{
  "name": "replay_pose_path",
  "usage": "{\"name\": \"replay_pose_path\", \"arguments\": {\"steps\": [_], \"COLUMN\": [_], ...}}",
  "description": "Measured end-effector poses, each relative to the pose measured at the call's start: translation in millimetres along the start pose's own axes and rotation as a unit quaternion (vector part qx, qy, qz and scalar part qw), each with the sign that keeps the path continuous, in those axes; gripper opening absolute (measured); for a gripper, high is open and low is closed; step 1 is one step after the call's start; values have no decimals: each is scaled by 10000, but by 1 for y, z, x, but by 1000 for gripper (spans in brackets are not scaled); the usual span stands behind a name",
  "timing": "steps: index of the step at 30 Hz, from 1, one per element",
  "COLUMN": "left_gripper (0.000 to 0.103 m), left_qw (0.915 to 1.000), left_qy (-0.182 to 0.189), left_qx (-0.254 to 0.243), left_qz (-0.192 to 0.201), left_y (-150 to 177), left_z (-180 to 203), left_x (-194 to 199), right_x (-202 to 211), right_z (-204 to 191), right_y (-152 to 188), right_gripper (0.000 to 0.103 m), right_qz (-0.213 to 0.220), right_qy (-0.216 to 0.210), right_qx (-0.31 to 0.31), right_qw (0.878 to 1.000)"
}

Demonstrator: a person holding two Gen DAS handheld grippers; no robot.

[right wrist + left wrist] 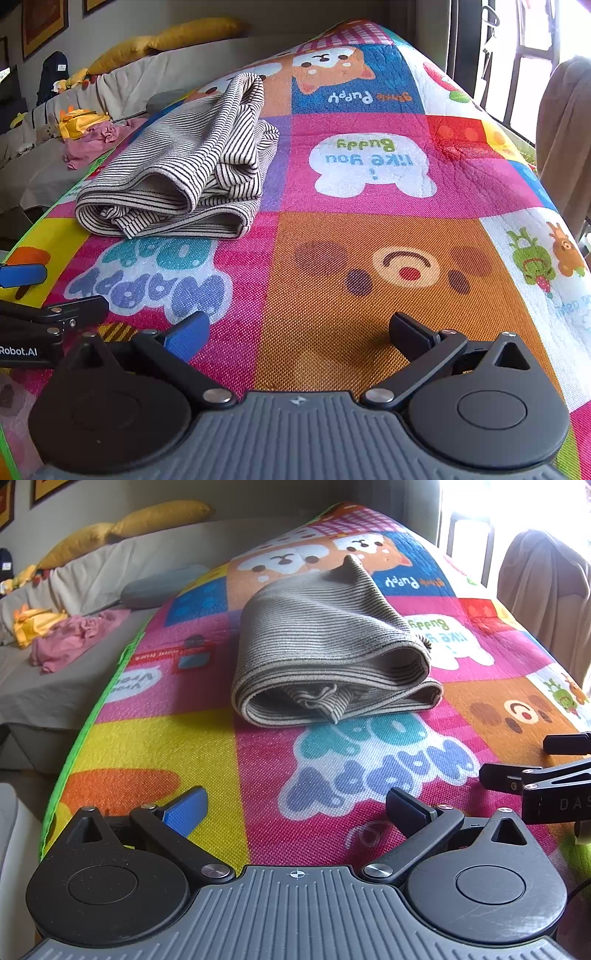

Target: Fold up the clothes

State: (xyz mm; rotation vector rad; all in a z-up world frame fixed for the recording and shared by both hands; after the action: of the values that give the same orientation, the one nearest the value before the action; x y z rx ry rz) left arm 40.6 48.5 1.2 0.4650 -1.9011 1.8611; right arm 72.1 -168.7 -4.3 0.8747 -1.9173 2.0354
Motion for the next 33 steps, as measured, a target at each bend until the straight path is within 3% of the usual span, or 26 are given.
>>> {"name": "replay_pose_path", "arguments": {"steps": [33], "left_gripper": [103], "left_qw": [10000], "left_qy": [-30], "left_qx": [-17], "left_qz": [12], "left_y": [0], "left_z": [2], "left_x": [0], "right_x": [2], "right_z": [-1], "right_y": [2], "right_gripper": [103], "right_qz": [26], "right_qy": [-10], "right_qx": [8], "right_qw": [10000]}}
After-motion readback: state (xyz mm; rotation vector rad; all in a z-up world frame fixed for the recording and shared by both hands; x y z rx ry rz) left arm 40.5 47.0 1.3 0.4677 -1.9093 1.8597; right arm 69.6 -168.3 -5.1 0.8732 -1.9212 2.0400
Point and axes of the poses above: each gripper's, at about its wrist camera, not at the fingertips, and x roughly against the way its jaws point, z to its right, y to its underside, the point moved 1 cm from there along -x, roughly the way its jaws point, and after that the axes turned 10 degrees about z, right-handed, at the moved point
